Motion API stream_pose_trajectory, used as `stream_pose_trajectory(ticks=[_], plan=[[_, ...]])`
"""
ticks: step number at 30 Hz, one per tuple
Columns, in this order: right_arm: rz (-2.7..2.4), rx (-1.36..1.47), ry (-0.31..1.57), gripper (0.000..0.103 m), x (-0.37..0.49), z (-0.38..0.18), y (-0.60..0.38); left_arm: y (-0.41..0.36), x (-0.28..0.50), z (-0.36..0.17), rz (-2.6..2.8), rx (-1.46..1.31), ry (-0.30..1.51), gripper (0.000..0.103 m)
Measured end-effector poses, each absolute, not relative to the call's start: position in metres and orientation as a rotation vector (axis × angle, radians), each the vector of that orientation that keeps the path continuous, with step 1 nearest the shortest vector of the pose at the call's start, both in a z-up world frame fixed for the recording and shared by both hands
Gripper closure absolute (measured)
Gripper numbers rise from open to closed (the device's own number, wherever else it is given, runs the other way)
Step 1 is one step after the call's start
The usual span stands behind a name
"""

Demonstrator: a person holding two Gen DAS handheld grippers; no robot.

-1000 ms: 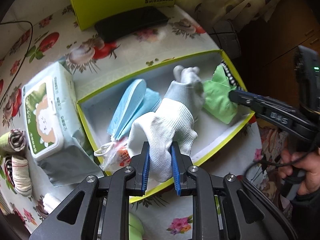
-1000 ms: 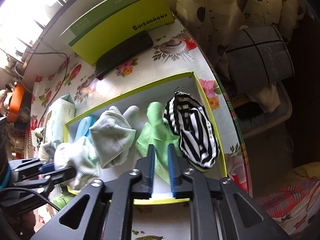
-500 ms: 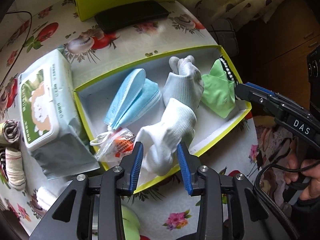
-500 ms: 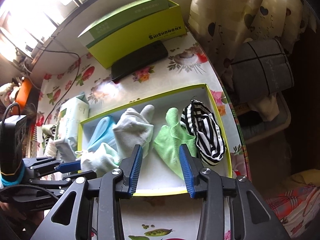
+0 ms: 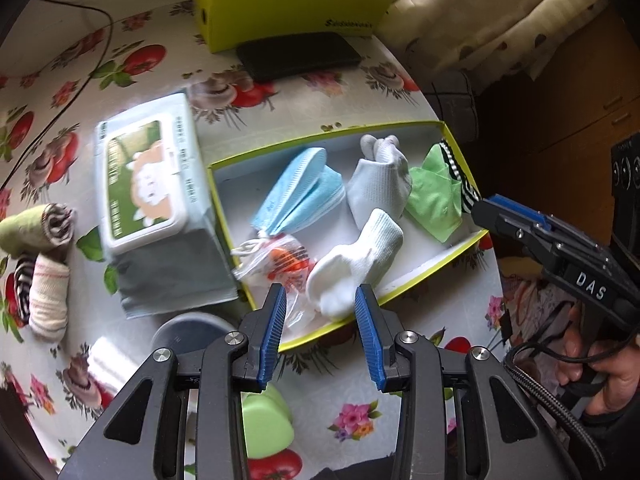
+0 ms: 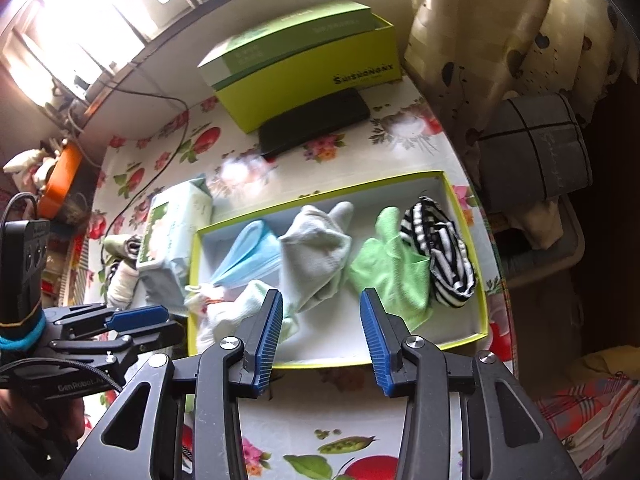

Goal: Organize soft objects
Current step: 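Move both open grippers back toward the remaining soft items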

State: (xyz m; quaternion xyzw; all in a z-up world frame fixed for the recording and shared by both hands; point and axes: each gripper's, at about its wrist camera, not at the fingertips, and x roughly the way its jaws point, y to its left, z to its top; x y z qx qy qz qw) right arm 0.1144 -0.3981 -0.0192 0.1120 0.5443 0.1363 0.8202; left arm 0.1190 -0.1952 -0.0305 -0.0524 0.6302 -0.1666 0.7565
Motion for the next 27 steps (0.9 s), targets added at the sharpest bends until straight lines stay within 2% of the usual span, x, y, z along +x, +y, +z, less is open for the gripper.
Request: stream_pose_trajectory(ticks=[27], plan=[[0.468,0.097,1.129,0.057,0.086,0.027,-0.29,-0.096,0.069,0.015,-0.153,-0.167,1.21,0.066]])
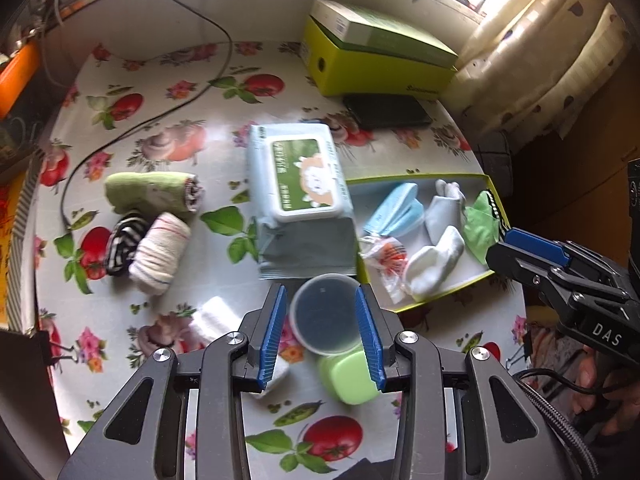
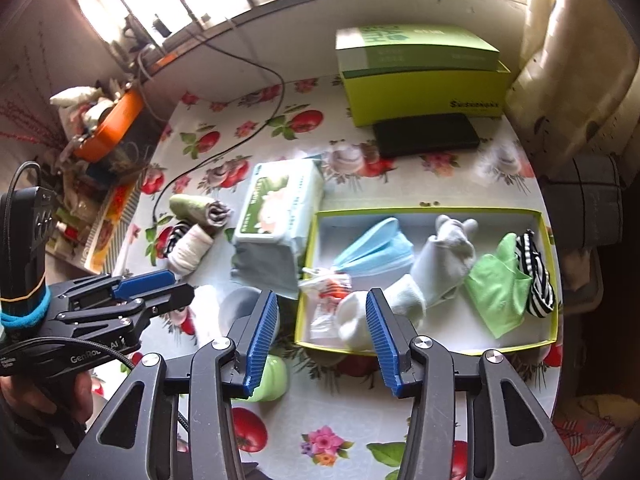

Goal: Organize soft objects
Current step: 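Move both open grippers back toward the remaining soft items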

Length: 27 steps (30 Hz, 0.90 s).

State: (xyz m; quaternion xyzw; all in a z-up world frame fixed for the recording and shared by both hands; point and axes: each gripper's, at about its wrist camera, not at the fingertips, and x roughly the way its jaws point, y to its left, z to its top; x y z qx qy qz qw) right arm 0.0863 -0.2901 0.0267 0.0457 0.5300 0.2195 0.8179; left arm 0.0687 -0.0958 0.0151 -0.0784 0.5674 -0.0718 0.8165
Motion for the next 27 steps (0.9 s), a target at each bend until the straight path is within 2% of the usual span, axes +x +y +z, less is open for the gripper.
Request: stream_pose_trajectory(ticks=[27], plan=[[0.597,-0.02,1.136,0.056,0.062,0.053,-0.218,-0.039,0.037,0.038,-0.036,-0.228,1.116,0.066]])
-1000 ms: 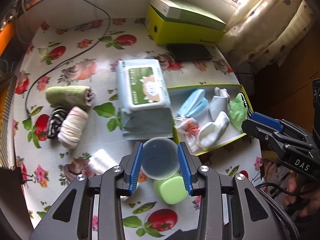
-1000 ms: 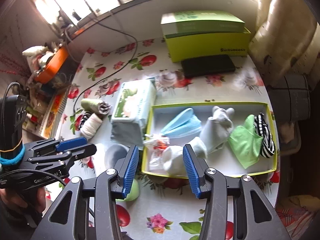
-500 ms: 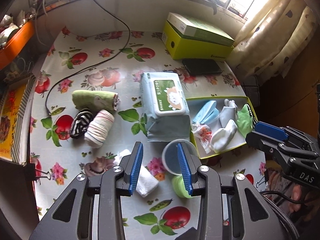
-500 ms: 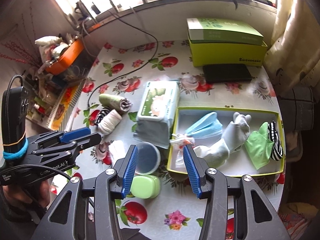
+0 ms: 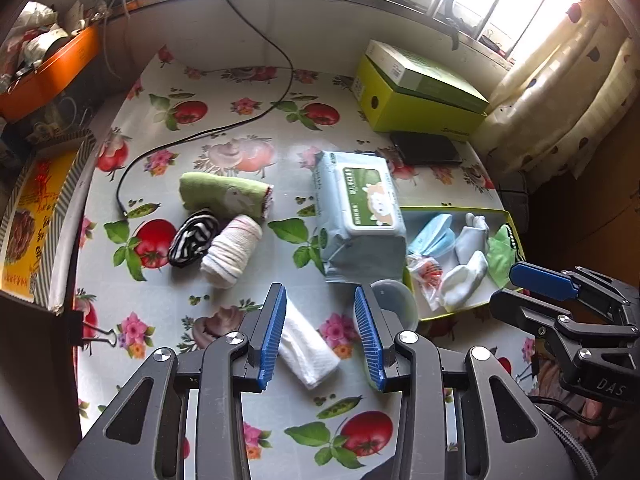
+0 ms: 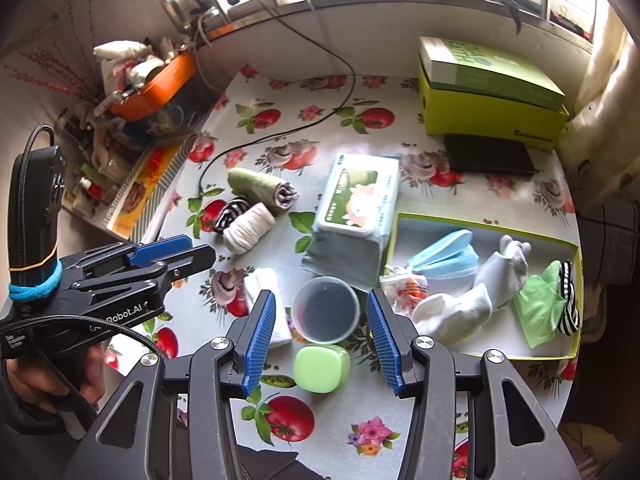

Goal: Organize soft objects
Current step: 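Move both open grippers back toward the remaining soft items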

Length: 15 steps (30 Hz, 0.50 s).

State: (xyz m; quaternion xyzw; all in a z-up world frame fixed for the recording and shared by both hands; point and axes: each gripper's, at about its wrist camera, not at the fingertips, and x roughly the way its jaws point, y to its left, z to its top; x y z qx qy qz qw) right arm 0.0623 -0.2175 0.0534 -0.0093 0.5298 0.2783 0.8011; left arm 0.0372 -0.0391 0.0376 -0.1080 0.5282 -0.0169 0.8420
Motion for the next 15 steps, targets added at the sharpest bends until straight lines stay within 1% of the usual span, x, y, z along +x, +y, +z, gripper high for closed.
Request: stream_pose_trajectory(ticks=[15], plan=[[0.666,-0.069,1.17,0.056,0.057,0.045,-0.186,-0.005,0.023,0.022,0.021,-0.285,1.14,0.066]])
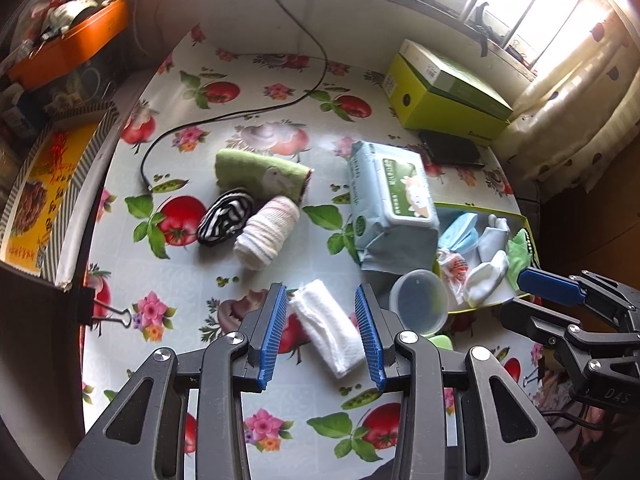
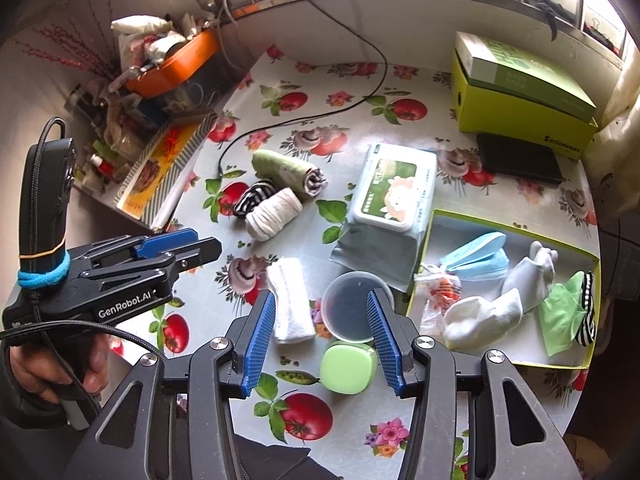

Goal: Organize soft objects
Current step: 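Move both open grippers back toward the remaining soft items, then grasp the black-white striped sock with the left gripper while the right gripper grasps the white rolled sock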

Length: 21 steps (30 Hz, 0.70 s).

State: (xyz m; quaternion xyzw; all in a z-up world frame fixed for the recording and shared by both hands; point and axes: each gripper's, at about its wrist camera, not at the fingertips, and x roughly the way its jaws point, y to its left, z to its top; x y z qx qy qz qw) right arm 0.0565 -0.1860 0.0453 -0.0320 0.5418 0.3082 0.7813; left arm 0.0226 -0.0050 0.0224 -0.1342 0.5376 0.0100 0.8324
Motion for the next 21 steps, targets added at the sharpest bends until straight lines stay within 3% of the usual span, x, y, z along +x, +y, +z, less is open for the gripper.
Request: stream_pose_trajectory(ticks=[21], plan=[[0.733,-0.069,1.254,0.053,0.07,0.019,-0.141,0.067,0.032,-0.009,0.154,-0.379,1.185,0.066]])
